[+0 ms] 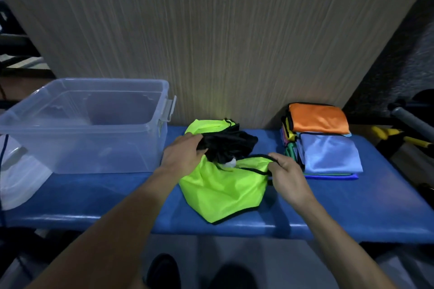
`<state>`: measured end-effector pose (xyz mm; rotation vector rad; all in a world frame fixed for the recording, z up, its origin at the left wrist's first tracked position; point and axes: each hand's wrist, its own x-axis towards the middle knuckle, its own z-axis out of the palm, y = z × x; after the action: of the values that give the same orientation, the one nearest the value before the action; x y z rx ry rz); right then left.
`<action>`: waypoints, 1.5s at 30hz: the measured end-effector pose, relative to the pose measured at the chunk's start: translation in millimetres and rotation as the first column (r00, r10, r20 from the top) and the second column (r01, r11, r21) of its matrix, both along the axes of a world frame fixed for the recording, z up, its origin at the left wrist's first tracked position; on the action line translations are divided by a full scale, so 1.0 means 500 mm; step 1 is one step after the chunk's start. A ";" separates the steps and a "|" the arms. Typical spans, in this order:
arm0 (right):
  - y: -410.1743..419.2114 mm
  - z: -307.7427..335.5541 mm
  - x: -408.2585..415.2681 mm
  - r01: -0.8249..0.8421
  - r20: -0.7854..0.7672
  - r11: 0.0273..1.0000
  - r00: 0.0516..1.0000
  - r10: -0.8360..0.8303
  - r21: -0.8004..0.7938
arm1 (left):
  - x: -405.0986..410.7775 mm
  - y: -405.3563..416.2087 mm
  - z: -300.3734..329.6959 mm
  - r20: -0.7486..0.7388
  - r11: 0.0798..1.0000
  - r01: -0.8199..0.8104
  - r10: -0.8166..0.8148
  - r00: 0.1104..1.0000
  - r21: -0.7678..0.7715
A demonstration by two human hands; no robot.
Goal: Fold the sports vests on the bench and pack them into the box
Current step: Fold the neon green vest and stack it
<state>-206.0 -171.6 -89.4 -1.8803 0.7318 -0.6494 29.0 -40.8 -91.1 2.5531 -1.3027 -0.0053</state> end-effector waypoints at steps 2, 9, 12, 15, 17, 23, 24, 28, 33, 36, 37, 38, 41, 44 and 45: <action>0.005 0.004 0.002 0.042 -0.008 0.989 0.999 -0.041 0.141 | -0.017 -0.010 0.020 -0.043 0.992 -0.045 0.040 0.998 -0.122; 0.096 -0.020 0.022 -0.284 -0.544 0.897 0.837 0.059 -0.339 | -0.038 -0.022 0.049 -0.530 0.854 -0.283 0.010 0.848 -0.436; 0.094 -0.035 0.034 -0.322 -0.519 0.836 0.853 0.053 -0.444 | -0.025 -0.022 0.047 -0.646 0.754 -0.408 -0.028 0.763 -0.514; 0.059 -0.014 0.024 -0.231 -0.418 0.872 0.908 0.034 -0.432 | -0.008 -0.019 0.052 -0.717 0.577 -0.544 -0.107 0.689 -0.609; 0.030 0.005 0.009 -0.120 -0.352 0.892 0.935 -0.046 -0.436 | -0.015 -0.022 0.063 -0.705 0.511 -0.548 -0.175 0.687 -0.662; 0.011 0.032 -0.015 -0.078 -0.351 0.939 0.935 -0.047 -0.335 | -0.030 -0.049 0.071 -0.636 0.367 -0.522 -0.366 0.680 -0.770; 0.012 0.031 -0.019 -0.115 -0.409 0.943 0.912 -0.024 -0.312 | -0.027 -0.054 0.072 -0.657 0.353 -0.554 -0.379 0.652 -0.754; 0.006 0.029 -0.034 -0.180 -0.557 0.959 0.830 0.027 -0.220 | -0.028 -0.070 0.079 -0.695 0.355 -0.598 -0.401 0.597 -0.719; 0.003 0.039 -0.043 -0.226 -0.665 0.962 0.743 0.068 -0.154 | -0.029 -0.083 0.066 -0.746 0.670 -0.460 -0.217 0.630 -0.583; 0.003 0.044 -0.047 -0.187 -0.641 0.963 0.767 0.021 -0.192 | -0.022 -0.051 0.057 -0.638 0.785 -0.284 -0.176 0.749 -0.550; 0.002 0.045 -0.047 -0.155 -0.601 0.965 0.799 -0.004 -0.213 | -0.023 -0.036 0.054 -0.557 0.818 -0.147 -0.236 0.796 -0.556; 0.001 0.046 -0.046 -0.116 -0.546 0.968 0.837 -0.025 -0.222 | -0.029 -0.019 0.057 -0.487 0.850 0.012 -0.313 0.815 -0.526; 0.000 0.048 -0.043 0.031 -0.343 0.988 0.936 -0.082 -0.153 | -0.059 0.024 0.079 -0.475 0.859 0.477 -0.504 0.721 -0.186; 0.005 0.055 -0.039 0.150 -0.099 0.977 0.986 -0.136 0.149 | -0.110 0.051 0.059 -0.444 0.685 0.661 -0.510 0.736 0.308; 0.007 0.061 -0.036 0.163 -0.015 0.946 0.986 -0.165 0.279 | -0.125 0.057 0.042 -0.376 0.651 0.633 -0.510 0.774 0.419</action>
<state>-224.2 -168.0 -59.0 -1.5678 0.9320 -0.6220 -33.6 -12.1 -70.1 2.2639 -2.1959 -0.8773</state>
